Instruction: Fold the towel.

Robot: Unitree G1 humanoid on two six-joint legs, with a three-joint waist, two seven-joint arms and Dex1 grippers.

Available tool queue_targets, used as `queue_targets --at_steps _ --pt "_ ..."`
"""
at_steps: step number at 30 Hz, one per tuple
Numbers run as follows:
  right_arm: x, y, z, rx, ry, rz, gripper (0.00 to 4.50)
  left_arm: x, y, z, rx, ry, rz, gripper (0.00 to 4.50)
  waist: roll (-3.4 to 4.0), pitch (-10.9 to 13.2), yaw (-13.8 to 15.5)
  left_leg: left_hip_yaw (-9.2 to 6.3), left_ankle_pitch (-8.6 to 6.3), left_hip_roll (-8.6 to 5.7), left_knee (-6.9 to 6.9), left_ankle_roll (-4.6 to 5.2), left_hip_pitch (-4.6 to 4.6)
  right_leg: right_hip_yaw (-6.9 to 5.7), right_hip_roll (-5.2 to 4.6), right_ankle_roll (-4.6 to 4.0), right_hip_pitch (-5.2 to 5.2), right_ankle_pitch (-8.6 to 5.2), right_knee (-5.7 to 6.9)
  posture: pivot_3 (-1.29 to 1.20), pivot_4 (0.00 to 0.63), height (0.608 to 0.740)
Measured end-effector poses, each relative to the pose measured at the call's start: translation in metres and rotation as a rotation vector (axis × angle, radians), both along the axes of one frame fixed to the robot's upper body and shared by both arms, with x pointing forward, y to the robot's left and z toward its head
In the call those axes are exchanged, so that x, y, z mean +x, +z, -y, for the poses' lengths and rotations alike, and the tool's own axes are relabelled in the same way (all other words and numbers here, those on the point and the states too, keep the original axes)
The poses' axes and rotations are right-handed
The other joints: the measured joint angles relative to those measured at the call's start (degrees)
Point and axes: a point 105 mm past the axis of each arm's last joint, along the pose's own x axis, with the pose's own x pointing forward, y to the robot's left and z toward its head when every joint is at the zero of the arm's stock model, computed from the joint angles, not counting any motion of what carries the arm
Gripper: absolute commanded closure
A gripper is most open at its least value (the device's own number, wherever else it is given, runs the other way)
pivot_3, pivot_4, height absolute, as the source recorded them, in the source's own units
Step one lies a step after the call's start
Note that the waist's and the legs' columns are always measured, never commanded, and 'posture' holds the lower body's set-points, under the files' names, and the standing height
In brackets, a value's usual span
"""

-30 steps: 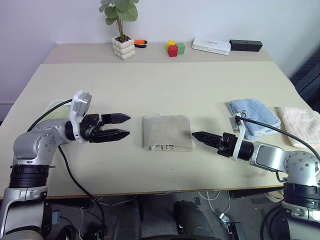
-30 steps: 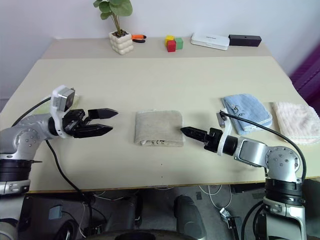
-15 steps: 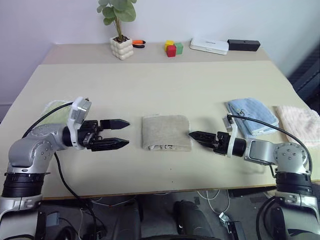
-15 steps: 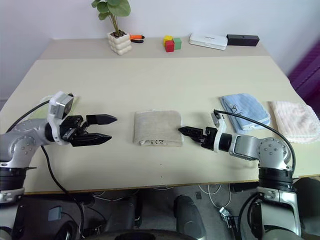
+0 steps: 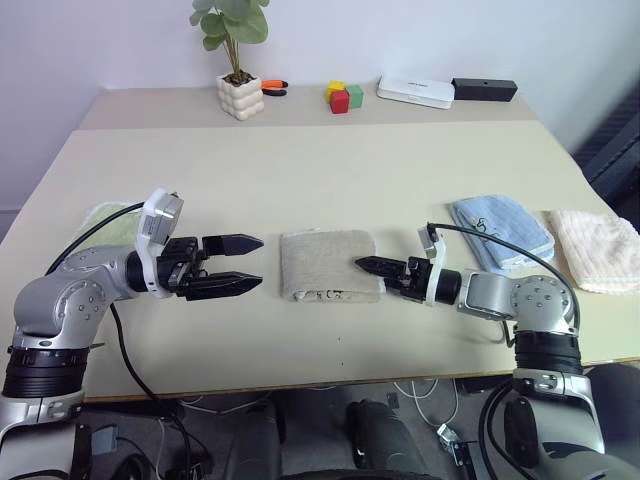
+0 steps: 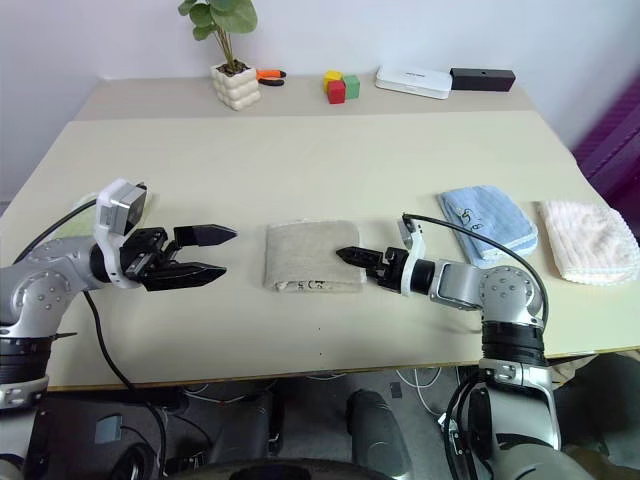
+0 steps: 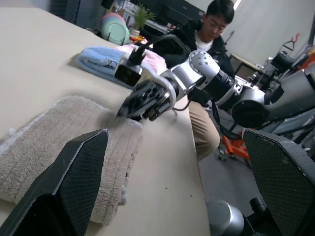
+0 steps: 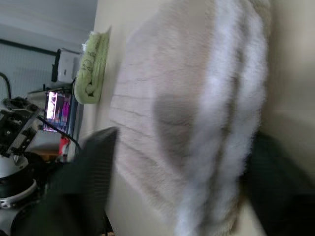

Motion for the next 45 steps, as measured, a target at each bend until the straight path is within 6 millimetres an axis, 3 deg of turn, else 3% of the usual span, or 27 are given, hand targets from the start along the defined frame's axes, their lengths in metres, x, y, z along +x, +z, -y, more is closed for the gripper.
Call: queue_targets --at_steps 4,5,14,17,22,29,36,40,45 --pt "0.0 0.004 -0.004 0.013 0.032 0.004 4.42 0.0 -0.001 0.001 -0.011 0.003 -0.004 0.0 -0.03 -0.02 0.09 0.0 0.0 0.0 0.05 0.0 0.02 0.0 -0.01 -0.03 0.04 -0.01 0.0 0.0 0.15 0.74" --pt "0.0 0.007 -0.005 0.018 0.037 0.011 4.47 0.0 -0.001 0.001 -0.013 0.003 -0.004 0.0 -0.03 -0.02 0.08 0.0 0.0 0.0 0.06 0.0 0.04 0.0 -0.01 -0.07 0.06 -0.03 0.0 0.0 0.15 0.74" --pt "0.002 0.011 -0.005 0.056 0.02 0.016 4.47 0.001 0.0 0.001 -0.022 0.009 0.006 0.0 -0.01 -0.01 0.12 0.0 0.0 0.0 0.05 0.0 0.01 0.0 -0.01 -0.06 0.02 -0.02 0.01 0.0 0.15 0.74" --pt "0.004 0.024 0.001 0.115 -0.007 0.054 4.47 0.001 0.0 0.002 -0.028 0.013 0.009 0.0 0.02 0.01 0.19 0.01 0.0 -0.01 0.02 0.0 -0.01 0.0 -0.02 0.0 0.0 0.01 0.01 0.0 0.15 0.74" --pt "0.017 0.06 0.029 0.213 -0.16 0.175 4.47 0.003 0.002 0.003 -0.054 0.02 0.032 0.0 0.02 0.01 0.44 0.01 0.0 -0.02 0.04 0.0 -0.02 0.0 -0.03 0.0 0.02 0.01 0.0 0.0 0.15 0.74" --pt "0.028 0.092 0.076 0.327 -0.442 0.258 4.47 0.008 0.0 0.004 -0.077 0.032 0.025 0.0 0.04 0.02 0.28 0.01 0.0 -0.02 0.02 0.0 -0.03 0.0 -0.03 0.01 0.01 0.01 0.0 0.0 0.15 0.74" --pt "0.021 0.134 0.126 0.451 -0.709 0.415 4.47 0.016 0.004 0.009 -0.11 0.018 0.049 0.0 0.06 0.04 0.24 0.01 0.0 -0.02 0.02 0.0 -0.02 0.01 -0.03 0.01 0.01 0.01 0.0 0.0 0.15 0.74" --pt "0.015 0.138 0.146 0.471 -0.84 0.454 4.47 0.019 0.006 0.013 -0.131 0.008 0.072 0.0 0.07 0.04 0.23 0.0 0.0 -0.02 -0.01 0.01 -0.02 0.0 -0.02 0.01 0.01 0.01 0.0 0.0 0.15 0.74" --pt "0.009 0.12 0.17 0.432 -0.994 0.439 4.47 0.023 0.008 0.014 -0.138 0.012 0.093 0.0 0.08 0.05 0.26 0.01 0.0 -0.02 0.01 0.01 -0.02 0.02 -0.03 -0.02 0.02 -0.01 0.0 0.0 0.15 0.74"
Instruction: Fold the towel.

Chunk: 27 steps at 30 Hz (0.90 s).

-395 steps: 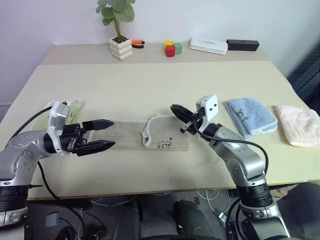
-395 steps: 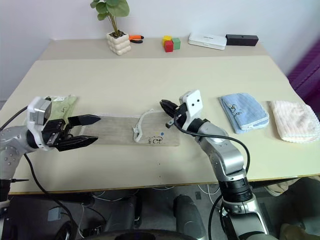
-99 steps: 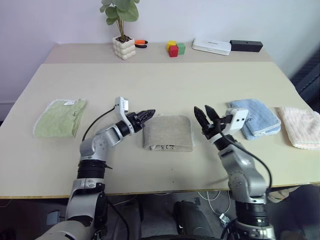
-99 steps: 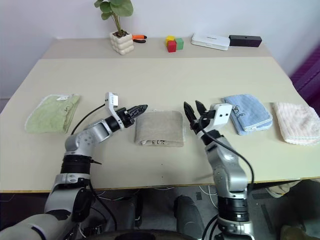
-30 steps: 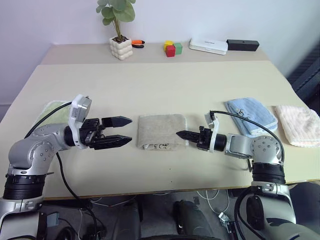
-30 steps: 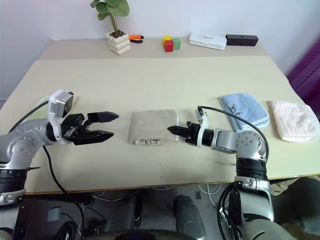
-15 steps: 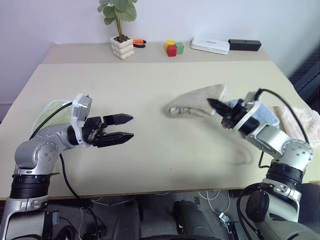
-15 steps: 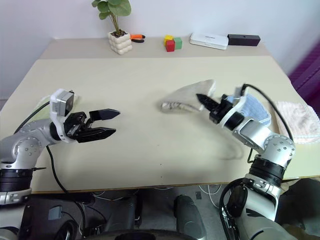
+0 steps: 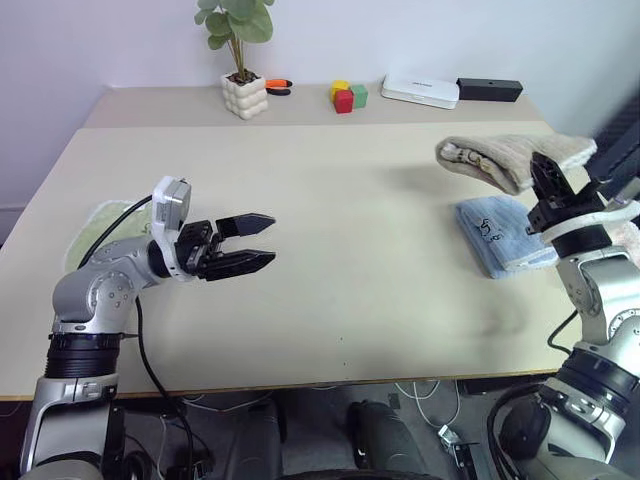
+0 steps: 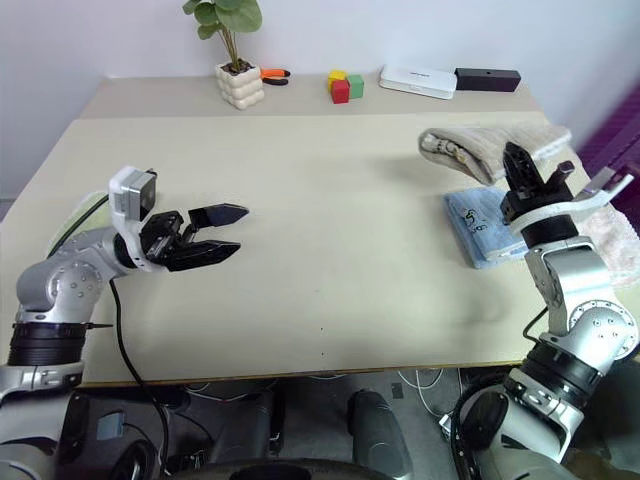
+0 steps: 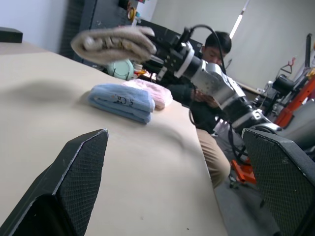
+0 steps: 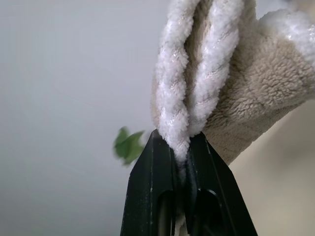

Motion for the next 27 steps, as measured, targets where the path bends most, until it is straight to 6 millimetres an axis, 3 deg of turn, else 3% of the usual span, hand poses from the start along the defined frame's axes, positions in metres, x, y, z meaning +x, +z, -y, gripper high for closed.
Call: queue_targets --at_steps 4,9,15,19,23,27 --pt "-0.005 -0.013 0.015 0.018 -0.097 -0.032 4.47 -0.001 0.002 0.0 0.004 -0.009 0.029 0.0 0.01 0.0 -0.01 0.0 0.0 0.0 -0.01 0.0 0.0 0.0 0.0 0.0 0.0 0.0 0.0 0.0 0.15 0.74" --pt "-0.01 -0.038 0.014 0.044 -0.151 -0.085 4.47 -0.004 -0.001 -0.005 0.045 -0.012 0.068 0.0 0.06 -0.01 -0.12 0.0 0.0 0.01 -0.04 0.0 0.02 0.01 0.01 -0.03 -0.01 -0.02 0.01 0.0 0.15 0.74" --pt "-0.015 -0.083 0.0 0.012 -0.122 -0.182 4.47 -0.004 -0.001 -0.005 0.05 -0.009 0.071 0.0 0.06 0.0 0.03 0.01 0.0 0.0 0.03 0.0 0.02 0.02 -0.03 -0.08 0.02 -0.04 0.0 0.0 0.15 0.74" --pt "-0.015 -0.114 0.005 -0.025 -0.152 -0.253 4.47 -0.004 -0.001 -0.005 0.05 -0.008 0.07 0.0 0.08 0.0 -0.01 0.02 0.0 -0.01 0.03 0.0 0.02 0.02 -0.03 -0.08 0.02 -0.04 0.01 0.0 0.15 0.74" --pt "-0.014 -0.109 0.008 -0.037 -0.175 -0.234 4.47 -0.003 -0.001 -0.005 0.053 -0.004 0.069 0.0 0.1 0.0 -0.02 0.02 0.0 -0.01 0.03 0.0 0.03 0.02 -0.03 -0.07 0.02 -0.04 0.01 0.0 0.15 0.74" --pt "-0.006 -0.077 0.002 -0.033 -0.161 -0.136 4.47 -0.003 -0.002 -0.006 0.054 -0.001 0.066 0.0 0.14 0.03 -0.08 0.02 0.0 0.0 0.02 0.0 0.03 0.03 -0.02 -0.06 0.01 -0.03 0.02 0.0 0.15 0.74"
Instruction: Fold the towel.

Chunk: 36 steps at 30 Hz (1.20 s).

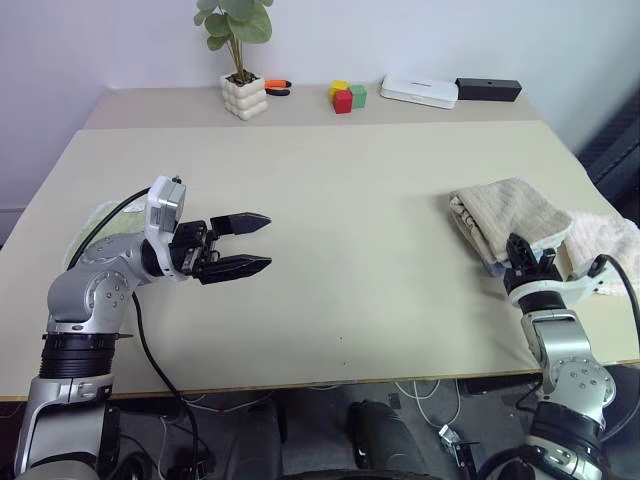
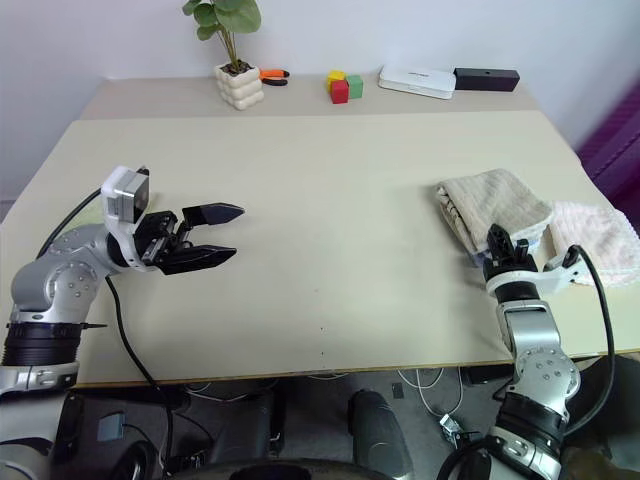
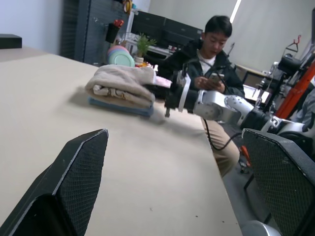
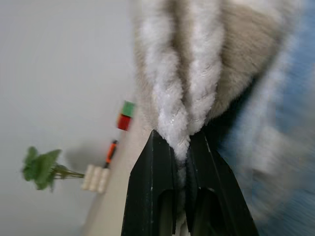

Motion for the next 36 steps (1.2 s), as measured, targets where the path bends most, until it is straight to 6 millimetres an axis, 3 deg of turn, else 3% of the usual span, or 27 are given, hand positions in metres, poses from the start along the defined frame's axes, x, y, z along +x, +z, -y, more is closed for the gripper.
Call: queue_targets --at_steps 6,13,16,18,23,36 --pt "0.007 0.049 -0.004 -0.017 0.014 0.119 4.47 0.0 0.0 0.0 -0.001 0.003 -0.001 0.0 0.0 0.0 0.2 0.0 0.0 0.0 -0.01 0.0 -0.01 -0.01 0.0 0.0 0.0 0.0 0.01 0.0 0.15 0.74" --pt "0.0 0.068 0.015 -0.055 -0.036 0.159 4.47 0.0 0.0 0.0 -0.003 0.003 -0.005 0.0 0.01 0.0 0.22 0.0 0.0 -0.01 0.0 0.0 0.0 0.0 -0.01 0.0 0.01 0.0 0.0 0.0 0.15 0.74" --pt "-0.004 0.065 0.028 -0.082 -0.07 0.158 4.47 0.0 0.0 0.0 -0.004 0.003 -0.008 0.0 0.01 0.0 0.22 0.0 0.0 -0.01 0.0 0.0 0.0 0.0 0.0 0.0 0.01 0.0 0.0 0.0 0.15 0.74" --pt "-0.005 0.051 0.036 -0.079 -0.085 0.122 4.47 0.001 0.0 0.0 -0.004 0.004 -0.009 0.0 0.01 0.0 0.22 0.0 0.0 -0.01 0.01 0.0 0.0 0.0 0.0 0.0 0.02 0.0 0.0 0.0 0.15 0.74" --pt "-0.004 0.033 0.035 -0.059 -0.064 0.094 4.47 0.001 0.0 0.0 -0.004 0.005 -0.01 0.0 0.04 0.01 0.05 0.0 0.0 -0.01 0.01 0.01 0.01 0.01 0.01 0.07 0.01 0.04 0.03 0.0 0.15 0.74" --pt "0.011 0.063 0.02 -0.081 0.003 0.183 4.47 0.0 -0.001 0.0 -0.007 0.008 -0.015 0.0 0.06 0.02 0.26 0.0 0.0 -0.01 0.02 0.01 0.0 0.0 0.01 0.09 0.01 0.05 0.05 0.0 0.15 0.74"
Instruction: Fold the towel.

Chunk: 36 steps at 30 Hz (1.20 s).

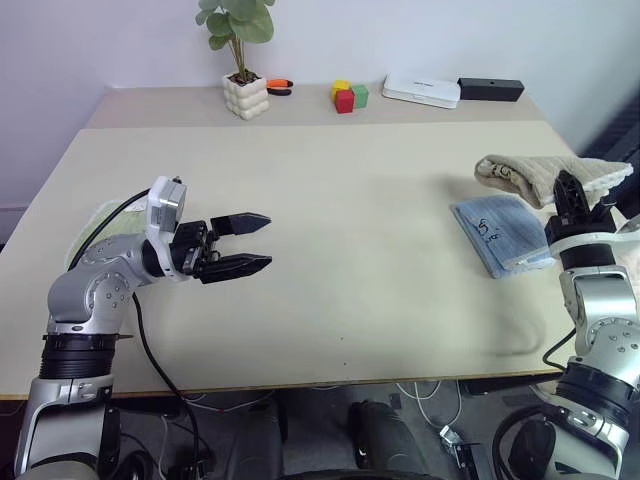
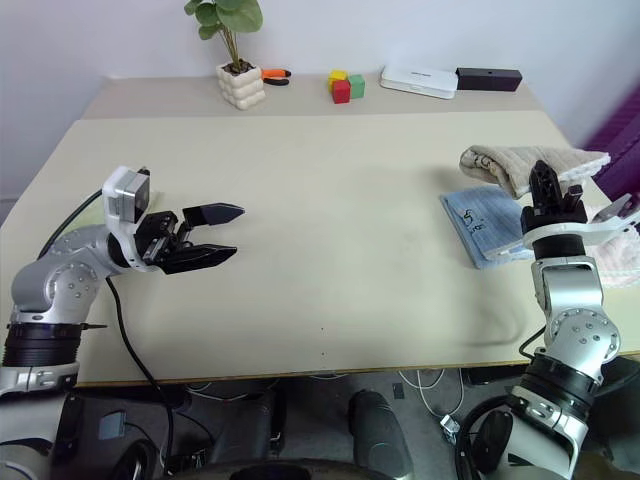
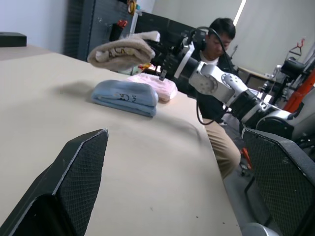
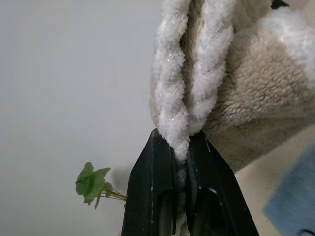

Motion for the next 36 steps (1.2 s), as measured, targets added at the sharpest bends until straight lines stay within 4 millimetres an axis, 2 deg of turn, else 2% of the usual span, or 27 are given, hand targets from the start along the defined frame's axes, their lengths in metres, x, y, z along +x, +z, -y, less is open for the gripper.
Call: queue_targets --at_steps 4,9,11,19,20,21,23,28,36 --pt "-0.003 -0.012 0.001 -0.006 0.001 -0.041 4.47 -0.001 0.001 0.001 -0.002 -0.004 0.004 0.0 0.0 0.0 0.05 0.0 0.0 0.0 0.0 0.0 0.0 0.0 -0.01 0.0 0.0 0.0 0.0 0.0 0.15 0.74" --pt "-0.012 -0.052 0.01 0.002 -0.012 -0.167 4.47 -0.003 0.001 0.001 -0.004 -0.006 0.003 0.0 0.01 0.0 -0.07 0.01 0.0 0.0 0.01 0.0 0.01 0.01 0.0 -0.02 0.01 -0.01 0.0 0.0 0.15 0.74" --pt "-0.014 -0.063 0.01 -0.002 -0.004 -0.196 4.47 -0.003 0.0 0.0 -0.002 -0.005 0.002 0.0 0.02 0.0 -0.13 0.01 0.0 0.0 0.01 0.0 0.01 0.01 0.0 -0.03 0.0 -0.01 0.01 0.0 0.15 0.74" --pt "-0.012 -0.07 0.004 -0.068 0.001 -0.244 4.47 -0.003 0.0 0.0 -0.002 -0.005 0.002 0.0 0.02 -0.01 -0.2 0.0 0.0 0.0 0.02 0.0 0.02 0.01 0.02 -0.01 0.0 -0.01 0.02 0.0 0.15 0.74" --pt "-0.012 -0.07 0.003 -0.077 0.0 -0.246 3.79 -0.003 0.0 0.0 -0.002 -0.005 0.003 0.0 0.02 -0.01 -0.16 0.0 0.0 0.0 0.03 0.0 0.02 0.01 0.02 -0.01 0.01 -0.01 0.02 0.0 0.15 0.74" --pt "-0.011 -0.069 0.002 -0.086 0.0 -0.247 3.5 -0.003 0.0 0.0 -0.002 -0.005 0.003 0.0 0.02 -0.01 -0.14 0.0 0.0 0.0 0.03 0.0 0.02 0.01 0.02 -0.02 0.01 -0.01 0.02 0.0 0.15 0.74" --pt "-0.011 -0.068 -0.001 -0.088 -0.001 -0.242 2.6 -0.003 0.001 0.0 -0.002 -0.005 0.004 0.0 0.02 -0.01 -0.14 0.0 0.0 0.0 0.03 0.0 0.02 0.01 0.02 -0.01 0.01 -0.01 0.02 0.0 0.15 0.74" --pt "-0.015 -0.065 -0.002 -0.107 -0.035 -0.243 0.16 -0.003 0.001 0.0 -0.002 -0.005 0.004 0.0 0.02 -0.01 -0.12 0.0 0.0 0.0 0.03 0.0 0.02 0.01 0.01 -0.01 0.01 -0.01 0.02 0.0 0.15 0.74" --pt "-0.02 -0.055 0.017 -0.242 -0.174 -0.251 0.07 -0.003 0.001 0.001 -0.002 -0.005 0.004 0.0 0.02 -0.01 -0.04 0.0 0.0 -0.01 0.04 0.0 0.02 0.01 0.01 -0.03 0.01 -0.02 0.02 0.0 0.15 0.74"
